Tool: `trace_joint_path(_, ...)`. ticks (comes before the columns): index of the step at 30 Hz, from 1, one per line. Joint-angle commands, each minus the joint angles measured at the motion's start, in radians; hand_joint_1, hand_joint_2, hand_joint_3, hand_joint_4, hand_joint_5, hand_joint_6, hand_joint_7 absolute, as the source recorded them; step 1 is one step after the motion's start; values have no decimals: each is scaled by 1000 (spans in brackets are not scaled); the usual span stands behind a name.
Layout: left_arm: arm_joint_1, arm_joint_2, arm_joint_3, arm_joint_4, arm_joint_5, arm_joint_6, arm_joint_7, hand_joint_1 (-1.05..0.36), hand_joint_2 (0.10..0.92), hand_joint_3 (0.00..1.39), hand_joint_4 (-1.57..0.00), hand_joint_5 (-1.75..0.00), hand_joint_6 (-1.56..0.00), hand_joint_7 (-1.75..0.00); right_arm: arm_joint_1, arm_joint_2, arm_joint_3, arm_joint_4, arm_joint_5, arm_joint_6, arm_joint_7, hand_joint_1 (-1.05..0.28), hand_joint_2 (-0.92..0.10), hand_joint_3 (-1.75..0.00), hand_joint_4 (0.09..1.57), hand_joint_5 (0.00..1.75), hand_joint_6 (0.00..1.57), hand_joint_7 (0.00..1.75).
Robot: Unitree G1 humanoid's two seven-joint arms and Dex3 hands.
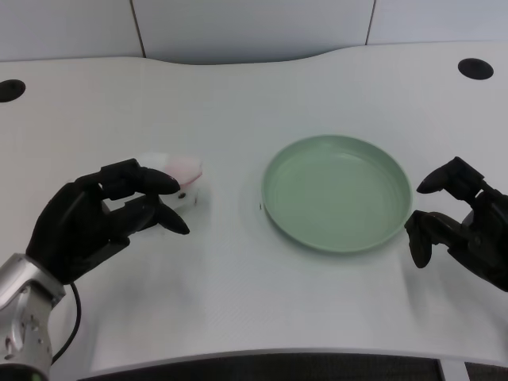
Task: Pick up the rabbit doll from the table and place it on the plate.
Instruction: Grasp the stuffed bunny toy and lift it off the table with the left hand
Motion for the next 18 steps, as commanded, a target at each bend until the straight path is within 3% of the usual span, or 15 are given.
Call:
trace_joint_path(1, 22, 8, -6, -16, -11, 10, 15, -570, 921, 199, -575, -1121, -769, -594, -6, -13, -2, -7, 1, 7, -3, -503, -921, -105, 821, 1746, 613, 1746)
trace_joint_path(12, 27, 11, -14, -24, -17, 14, 21, -570, 921, 199, -571, -1128, -761, -609, -6, -13, -2, -7, 1, 7, -4, -503, -921, -104, 821, 1746, 613, 1746)
trace_joint_path(13, -14, 35, -19, -60, 22, -114, 22, -570, 921, 199, -571, -1129, -760, -610, -8, -13, -3, -5, 2, 5, -2, -503, -921, -104, 821, 1746, 613, 1746)
trace_joint_path(14, -98, 96, -34, -87, 117, -319, 39, -613, 921, 143, -521, -937, -705, -505, -8, -12, -1, -3, -2, -4, -4, -496, -921, -105, 826, 1746, 621, 1746)
trace_joint_path(15, -162, 143, -47, -102, 192, -469, 56, -670, 921, 113, -437, -581, -590, -262, -7, -11, 0, -2, -6, -13, -7, -483, -921, -116, 826, 1746, 626, 1746)
trace_joint_path(16, -207, 177, -57, -103, 249, -565, 76, -688, 921, 99, -425, -428, -560, -160, -6, -10, 2, -3, -8, -19, -8, -478, -921, -122, 826, 1746, 627, 1746)
trace_joint_path(18, -249, 207, -73, -60, 314, -630, 119, -699, 921, 97, -414, -287, -521, -63, -6, -9, 1, -3, -5, -15, -6, -467, -921, -131, 825, 1746, 629, 1746)
